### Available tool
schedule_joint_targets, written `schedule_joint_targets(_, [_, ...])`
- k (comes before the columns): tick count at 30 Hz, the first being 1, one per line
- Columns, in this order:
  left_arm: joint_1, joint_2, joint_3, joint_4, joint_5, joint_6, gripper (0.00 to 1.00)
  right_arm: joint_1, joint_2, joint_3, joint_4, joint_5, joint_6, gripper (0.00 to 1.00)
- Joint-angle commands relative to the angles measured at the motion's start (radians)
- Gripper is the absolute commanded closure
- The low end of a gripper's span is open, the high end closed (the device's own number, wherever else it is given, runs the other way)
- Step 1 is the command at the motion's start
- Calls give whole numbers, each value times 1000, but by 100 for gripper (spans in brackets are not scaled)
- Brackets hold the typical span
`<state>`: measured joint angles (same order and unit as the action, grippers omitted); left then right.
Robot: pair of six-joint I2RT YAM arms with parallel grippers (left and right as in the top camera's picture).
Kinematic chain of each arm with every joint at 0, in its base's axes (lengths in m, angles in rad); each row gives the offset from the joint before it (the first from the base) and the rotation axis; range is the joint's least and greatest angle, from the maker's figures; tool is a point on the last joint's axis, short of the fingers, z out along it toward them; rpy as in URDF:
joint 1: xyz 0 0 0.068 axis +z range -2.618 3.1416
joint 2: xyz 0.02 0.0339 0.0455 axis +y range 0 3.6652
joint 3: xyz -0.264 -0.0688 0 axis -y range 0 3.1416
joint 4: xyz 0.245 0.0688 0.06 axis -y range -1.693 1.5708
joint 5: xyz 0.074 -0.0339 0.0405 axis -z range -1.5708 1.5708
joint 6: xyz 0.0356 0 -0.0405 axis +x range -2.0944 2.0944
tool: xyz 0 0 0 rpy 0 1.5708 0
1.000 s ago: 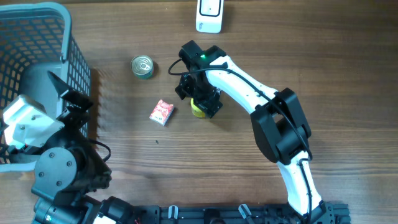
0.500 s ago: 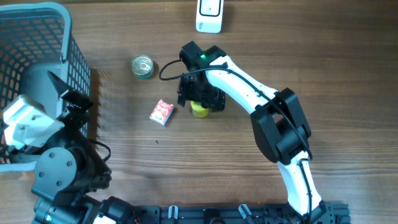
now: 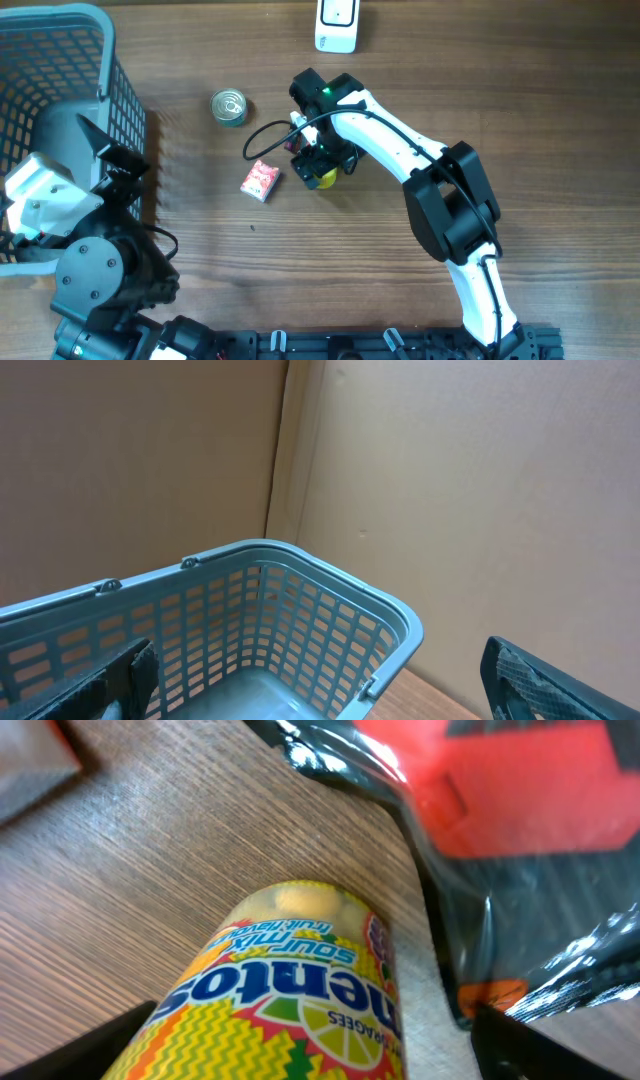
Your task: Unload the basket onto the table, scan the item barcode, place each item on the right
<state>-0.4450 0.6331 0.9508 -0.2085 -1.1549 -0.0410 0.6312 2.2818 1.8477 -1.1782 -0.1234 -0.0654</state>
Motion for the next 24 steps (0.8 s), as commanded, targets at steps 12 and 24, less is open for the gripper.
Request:
schedule_joint_targets(12, [5,0,12,3,-14,11,0,0,-9,-8,67,34,-150,41])
schedule_joint_targets(24, [5,0,12,3,-14,11,0,0,-9,-8,10,28,319,39])
